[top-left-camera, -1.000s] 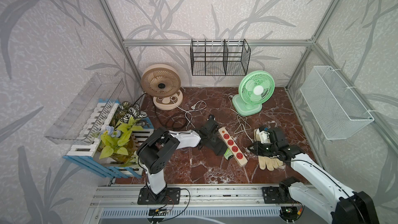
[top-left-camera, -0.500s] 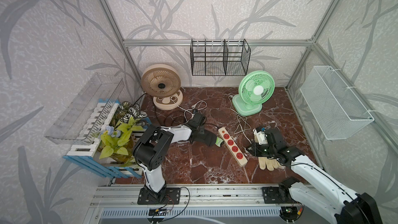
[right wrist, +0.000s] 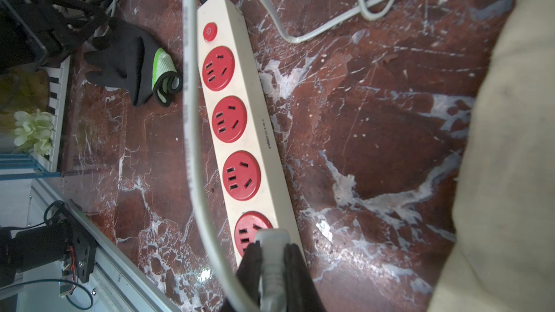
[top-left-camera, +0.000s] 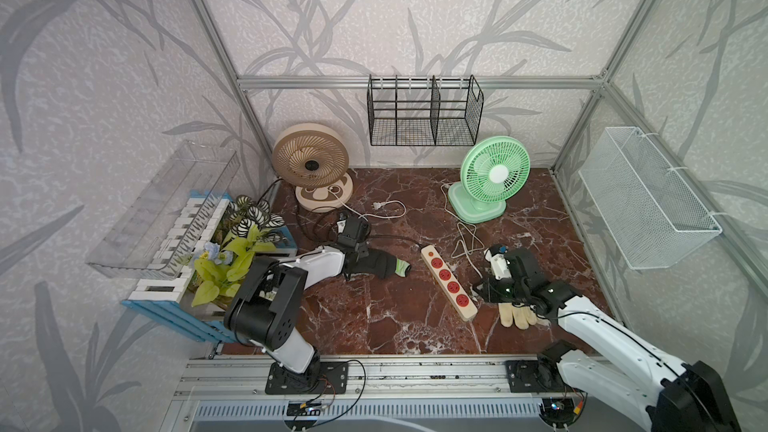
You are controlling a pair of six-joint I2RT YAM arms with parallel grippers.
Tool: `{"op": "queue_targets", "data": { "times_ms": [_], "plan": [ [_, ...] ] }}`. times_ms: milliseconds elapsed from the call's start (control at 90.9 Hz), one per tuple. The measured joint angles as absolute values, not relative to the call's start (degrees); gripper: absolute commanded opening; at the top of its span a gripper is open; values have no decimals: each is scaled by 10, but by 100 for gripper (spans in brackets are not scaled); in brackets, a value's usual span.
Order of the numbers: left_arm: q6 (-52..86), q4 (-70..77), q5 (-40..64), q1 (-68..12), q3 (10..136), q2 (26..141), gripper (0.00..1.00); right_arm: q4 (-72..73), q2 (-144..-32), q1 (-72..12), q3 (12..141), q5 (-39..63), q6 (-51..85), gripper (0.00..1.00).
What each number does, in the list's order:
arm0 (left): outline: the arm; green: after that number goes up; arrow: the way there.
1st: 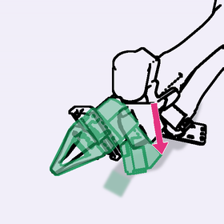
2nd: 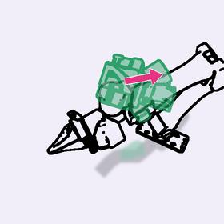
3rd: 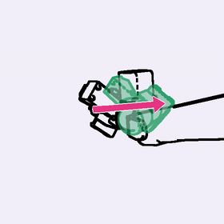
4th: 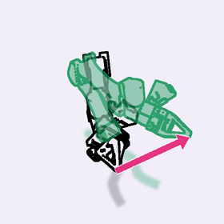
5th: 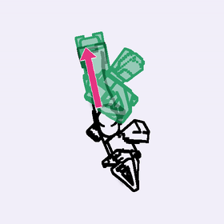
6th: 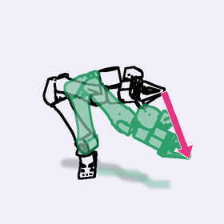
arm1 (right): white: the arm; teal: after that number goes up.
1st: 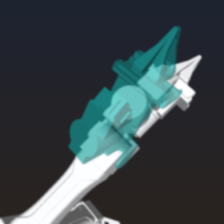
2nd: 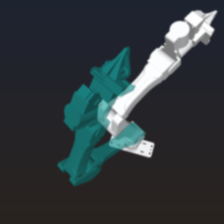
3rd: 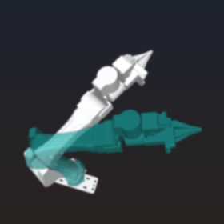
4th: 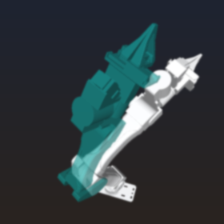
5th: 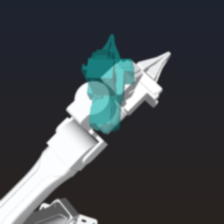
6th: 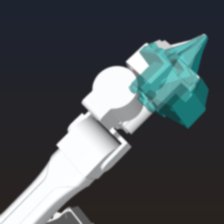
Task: Plug the desk fan into the power strip
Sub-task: Move the distractor to the center of the board, then move the socket to the center of the board.
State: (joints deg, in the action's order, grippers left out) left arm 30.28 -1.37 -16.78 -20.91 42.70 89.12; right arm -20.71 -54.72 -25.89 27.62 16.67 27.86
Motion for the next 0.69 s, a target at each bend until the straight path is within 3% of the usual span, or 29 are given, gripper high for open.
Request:
{"op": "queue_targets", "data": {
  "times_ms": [121, 253, 693],
  "plan": [
    [306, -12, -182, -262, 419, 835, 88, -211, -550, -248, 287, 150, 284, 0],
    [311, 1, -180, -331, 419, 810, 99, -205, -580, -213, 294, 158, 289, 0],
    [441, 55, -34, -488, 436, 876, 100, -194, -703, -198, 320, 241, 273, 0]
  ]
}}
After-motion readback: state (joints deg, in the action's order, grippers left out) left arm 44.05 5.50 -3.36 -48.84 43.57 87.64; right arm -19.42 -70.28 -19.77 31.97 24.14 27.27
